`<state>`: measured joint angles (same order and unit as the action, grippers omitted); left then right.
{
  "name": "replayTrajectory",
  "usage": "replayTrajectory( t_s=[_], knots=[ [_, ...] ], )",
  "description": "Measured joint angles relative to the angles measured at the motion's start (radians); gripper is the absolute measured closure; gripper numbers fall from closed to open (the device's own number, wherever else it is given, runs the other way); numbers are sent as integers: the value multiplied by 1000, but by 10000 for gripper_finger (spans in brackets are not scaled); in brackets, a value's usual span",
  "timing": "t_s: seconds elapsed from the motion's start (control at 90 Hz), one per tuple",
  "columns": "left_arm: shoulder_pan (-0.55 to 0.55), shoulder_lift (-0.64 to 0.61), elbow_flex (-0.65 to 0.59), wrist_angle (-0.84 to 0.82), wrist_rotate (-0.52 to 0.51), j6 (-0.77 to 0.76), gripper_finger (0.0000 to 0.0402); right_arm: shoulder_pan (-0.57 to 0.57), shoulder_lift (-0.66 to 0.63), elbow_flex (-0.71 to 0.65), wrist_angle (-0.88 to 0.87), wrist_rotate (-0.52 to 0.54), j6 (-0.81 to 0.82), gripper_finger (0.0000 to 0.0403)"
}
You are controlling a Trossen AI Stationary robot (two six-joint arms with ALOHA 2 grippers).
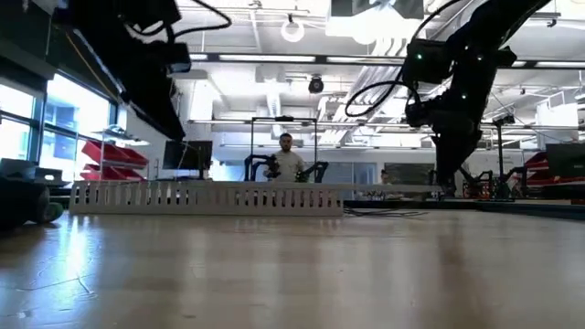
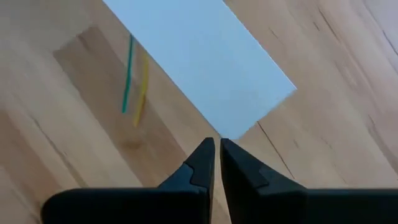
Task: Ziptie cables
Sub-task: Close the white cable duct
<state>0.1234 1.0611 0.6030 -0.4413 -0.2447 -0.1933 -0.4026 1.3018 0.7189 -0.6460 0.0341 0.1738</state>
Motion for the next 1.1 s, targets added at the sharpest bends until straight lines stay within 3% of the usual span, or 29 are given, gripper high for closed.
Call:
replayTrajectory(
  t_s=[0.1, 0.378, 0.878, 1.011, 1.1],
  knots=[
    [0, 12, -73, 109, 5, -36, 100, 0, 0, 0, 6, -27, -20, 392],
    [0, 48, -149, 208, 18, -77, 100, -8, 0, 0, 46, -73, -122, 392],
    [-17, 101, -102, 213, -10, 10, 100, -69, -84, 0, 29, -72, -104, 392],
    [-35, 94, -76, 194, -82, 90, 100, -69, -84, 0, 29, -72, -104, 392],
    [-22, 103, -80, 194, -76, 149, 100, -69, -84, 0, 29, -72, -104, 392]
  ],
)
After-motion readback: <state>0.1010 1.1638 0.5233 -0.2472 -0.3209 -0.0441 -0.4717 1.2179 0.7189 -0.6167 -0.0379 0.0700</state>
